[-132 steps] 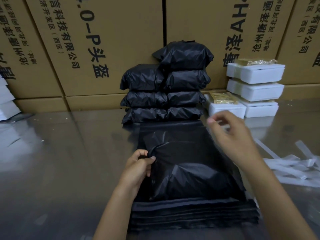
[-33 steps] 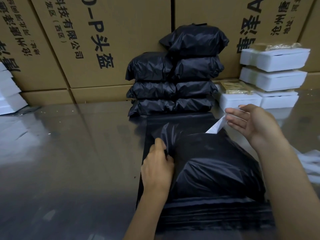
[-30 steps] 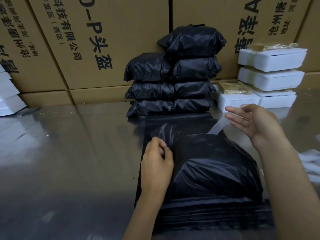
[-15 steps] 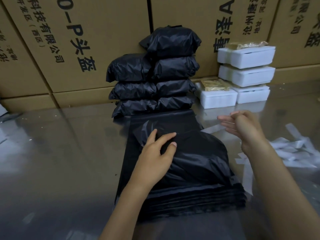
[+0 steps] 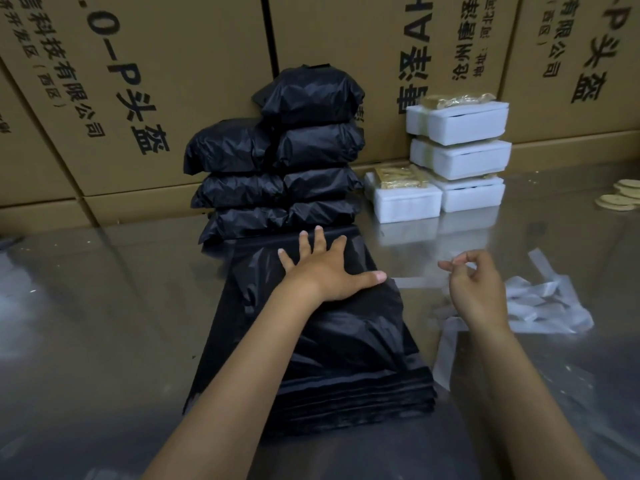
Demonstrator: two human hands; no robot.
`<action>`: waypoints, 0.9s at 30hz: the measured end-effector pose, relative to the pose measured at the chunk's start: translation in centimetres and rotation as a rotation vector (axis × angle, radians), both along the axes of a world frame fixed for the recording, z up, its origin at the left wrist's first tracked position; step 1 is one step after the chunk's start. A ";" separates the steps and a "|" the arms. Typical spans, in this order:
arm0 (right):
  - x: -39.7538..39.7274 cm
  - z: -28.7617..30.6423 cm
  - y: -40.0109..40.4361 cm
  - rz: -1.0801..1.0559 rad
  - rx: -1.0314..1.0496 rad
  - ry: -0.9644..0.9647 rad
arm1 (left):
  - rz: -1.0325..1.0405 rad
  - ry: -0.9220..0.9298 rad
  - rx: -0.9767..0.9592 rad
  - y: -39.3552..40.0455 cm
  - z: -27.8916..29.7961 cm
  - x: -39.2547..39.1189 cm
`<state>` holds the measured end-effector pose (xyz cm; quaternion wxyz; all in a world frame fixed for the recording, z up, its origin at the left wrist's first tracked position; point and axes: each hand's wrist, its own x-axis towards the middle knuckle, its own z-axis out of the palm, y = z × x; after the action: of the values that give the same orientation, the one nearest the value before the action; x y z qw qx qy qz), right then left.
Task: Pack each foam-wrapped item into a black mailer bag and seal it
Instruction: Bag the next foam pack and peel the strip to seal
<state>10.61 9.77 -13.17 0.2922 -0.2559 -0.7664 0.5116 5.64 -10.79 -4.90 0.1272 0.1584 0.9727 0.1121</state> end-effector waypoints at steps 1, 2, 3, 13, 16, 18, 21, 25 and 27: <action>0.1 -0.1 0.2 -0.007 0.017 -0.012 | -0.017 -0.016 -0.013 0.7 -0.1 0.1; 0.2 -0.1 0.4 -0.016 0.033 -0.024 | -0.025 -0.033 -0.029 1.3 -0.2 0.2; 0.3 -0.1 0.7 -0.023 0.048 -0.033 | -0.028 -0.045 -0.046 1.9 -0.3 0.3; 0.9 -0.8 2.4 -0.089 0.167 -0.179 | -0.003 -0.094 -0.178 4.2 0.1 -1.1; 1.0 -0.9 2.8 -0.110 0.168 -0.201 | 0.024 -0.084 -0.181 4.5 -0.6 -1.2; 1.0 -0.8 2.8 -0.138 0.191 -0.227 | 0.044 -0.055 -0.156 4.7 -1.2 -1.2; 0.9 -0.6 2.8 -0.169 0.211 -0.250 | 0.069 0.045 -0.062 4.6 -2.3 -0.9; 1.1 -0.7 2.5 -0.158 0.178 -0.147 | 0.079 0.150 0.062 4.1 -3.3 -0.4; 1.1 -0.7 2.3 -0.149 0.175 -0.099 | 0.082 0.158 0.078 4.1 -3.3 -0.3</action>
<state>11.74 12.05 -13.90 0.3124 -0.3108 -0.8004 0.4065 5.35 -6.66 -8.18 0.0388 0.1315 0.9803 0.1421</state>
